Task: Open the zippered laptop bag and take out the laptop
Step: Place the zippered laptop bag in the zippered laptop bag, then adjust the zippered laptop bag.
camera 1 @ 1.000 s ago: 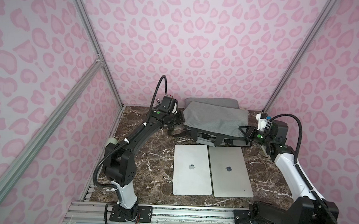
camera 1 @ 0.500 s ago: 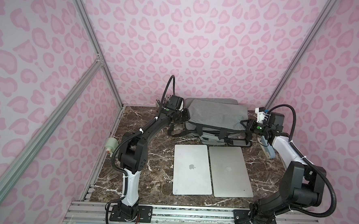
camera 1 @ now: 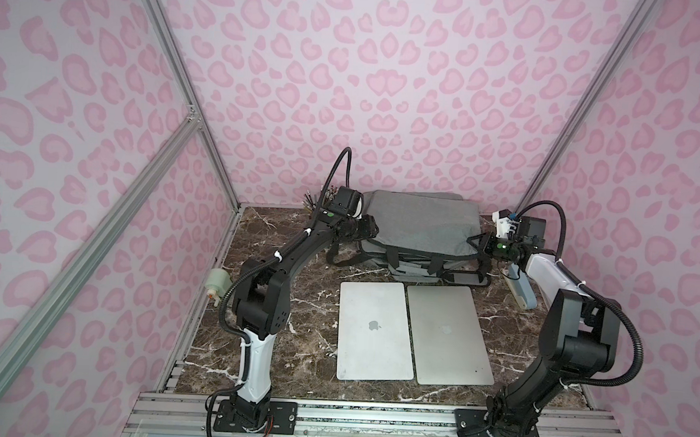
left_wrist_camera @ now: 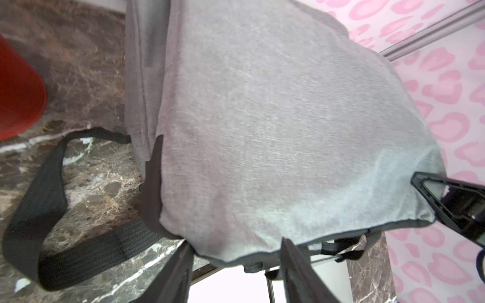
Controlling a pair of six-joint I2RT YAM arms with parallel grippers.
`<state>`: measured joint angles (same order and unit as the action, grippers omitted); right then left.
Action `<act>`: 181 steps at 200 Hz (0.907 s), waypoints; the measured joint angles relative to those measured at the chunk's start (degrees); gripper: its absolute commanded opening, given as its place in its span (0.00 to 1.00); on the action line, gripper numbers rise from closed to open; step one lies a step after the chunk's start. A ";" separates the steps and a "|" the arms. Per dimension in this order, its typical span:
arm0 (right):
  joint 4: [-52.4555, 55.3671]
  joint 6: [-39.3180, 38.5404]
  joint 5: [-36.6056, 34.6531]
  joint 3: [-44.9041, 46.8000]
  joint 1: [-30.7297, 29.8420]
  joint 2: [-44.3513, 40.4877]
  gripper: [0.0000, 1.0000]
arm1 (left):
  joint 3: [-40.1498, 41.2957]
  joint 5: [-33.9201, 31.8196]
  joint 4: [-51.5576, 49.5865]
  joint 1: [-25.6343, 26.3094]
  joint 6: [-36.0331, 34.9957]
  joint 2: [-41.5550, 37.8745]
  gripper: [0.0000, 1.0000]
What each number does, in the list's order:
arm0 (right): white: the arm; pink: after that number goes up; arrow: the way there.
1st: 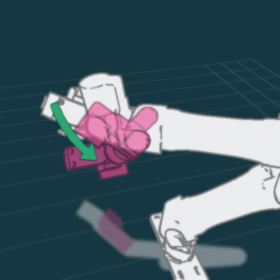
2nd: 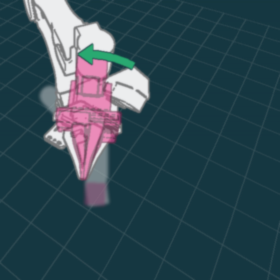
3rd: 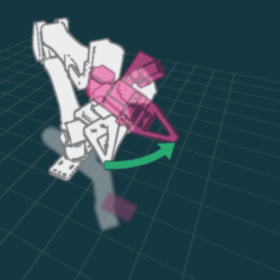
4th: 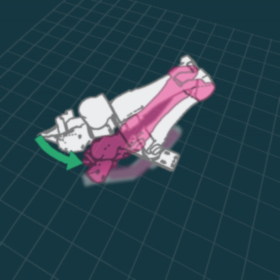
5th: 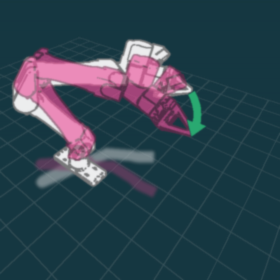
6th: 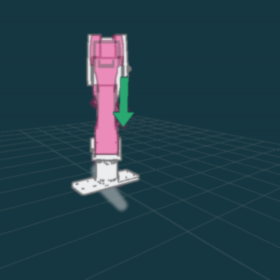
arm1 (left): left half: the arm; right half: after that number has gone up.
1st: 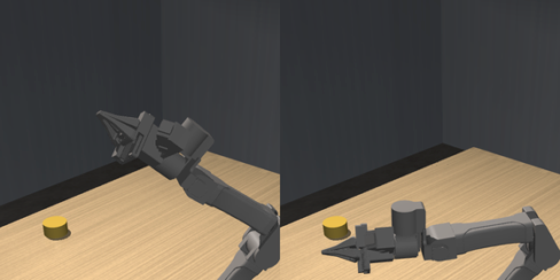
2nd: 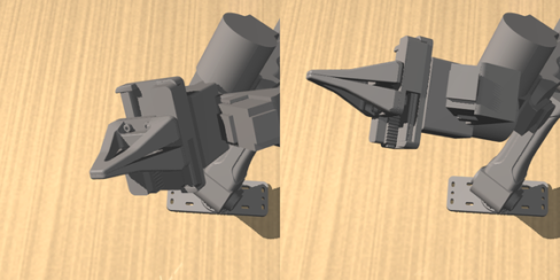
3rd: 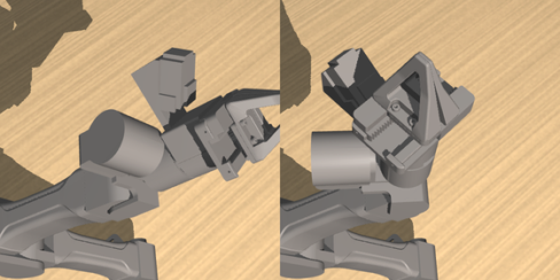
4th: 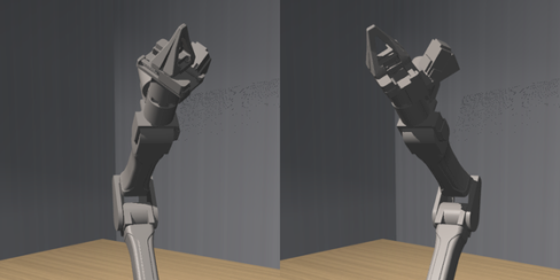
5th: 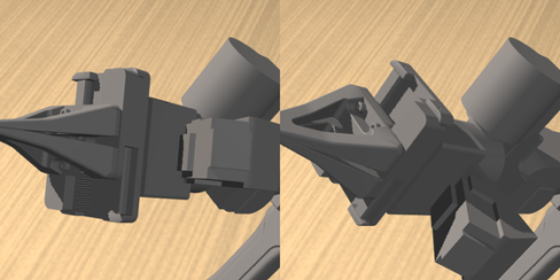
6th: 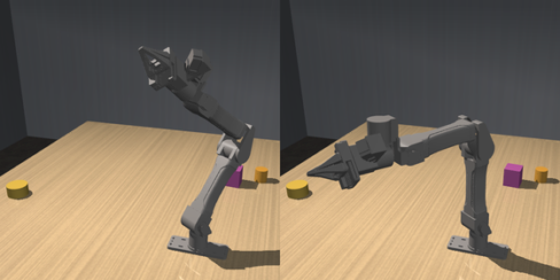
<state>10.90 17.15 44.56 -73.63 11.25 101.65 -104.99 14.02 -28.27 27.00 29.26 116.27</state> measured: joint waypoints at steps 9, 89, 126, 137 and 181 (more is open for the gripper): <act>0.28 -0.09 -0.02 -0.24 0.00 0.37 0.11 | 0.00 -0.15 0.28 0.83 -1.84 -0.68 0.64; 1.66 0.24 -0.22 -1.29 0.00 1.86 0.12 | -5.62 1.62 3.48 9.46 -22.77 3.43 0.71; 2.78 0.42 -0.20 -2.93 -0.11 2.34 0.16 | -12.04 5.68 3.41 14.27 -35.32 8.90 0.72; 2.80 0.44 -0.17 -3.13 -0.20 2.34 0.17 | -13.44 6.34 3.41 14.86 -39.04 10.32 0.73; 4.07 0.72 -0.17 -3.41 -0.42 2.51 0.17 | -15.34 5.14 3.37 19.28 -55.19 14.88 0.82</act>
<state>14.96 17.87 44.38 -77.03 10.83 104.16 -120.33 19.16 -24.91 46.28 -25.93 131.15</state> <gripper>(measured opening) 0.170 0.813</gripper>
